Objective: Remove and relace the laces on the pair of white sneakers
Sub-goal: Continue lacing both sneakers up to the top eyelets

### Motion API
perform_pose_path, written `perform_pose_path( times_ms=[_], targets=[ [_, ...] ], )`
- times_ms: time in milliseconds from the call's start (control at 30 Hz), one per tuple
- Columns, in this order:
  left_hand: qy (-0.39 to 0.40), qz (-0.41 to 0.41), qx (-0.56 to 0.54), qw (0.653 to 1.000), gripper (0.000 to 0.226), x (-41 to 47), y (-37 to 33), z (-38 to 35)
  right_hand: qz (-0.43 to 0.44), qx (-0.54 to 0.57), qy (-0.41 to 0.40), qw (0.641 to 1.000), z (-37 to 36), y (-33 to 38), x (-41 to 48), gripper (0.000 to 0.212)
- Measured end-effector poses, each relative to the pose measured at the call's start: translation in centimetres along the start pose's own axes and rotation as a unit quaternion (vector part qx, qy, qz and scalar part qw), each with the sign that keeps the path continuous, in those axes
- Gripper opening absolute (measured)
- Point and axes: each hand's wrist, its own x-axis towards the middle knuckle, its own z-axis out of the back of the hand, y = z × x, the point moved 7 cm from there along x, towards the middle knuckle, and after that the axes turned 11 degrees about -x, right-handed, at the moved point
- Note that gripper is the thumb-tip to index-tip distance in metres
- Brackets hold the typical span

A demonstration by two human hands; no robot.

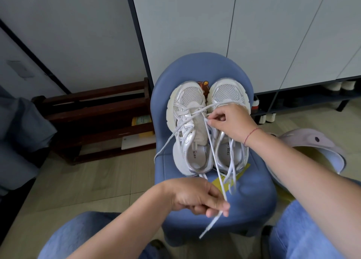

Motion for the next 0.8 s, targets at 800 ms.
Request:
perform_pose_path(
  times_ms=[800],
  targets=[
    [-0.369,-0.140,-0.337,0.855,0.025,0.8,-2.9,5.5,0.004,0.015,0.004,1.000,-0.2,0.0,-0.1,0.006]
  ],
)
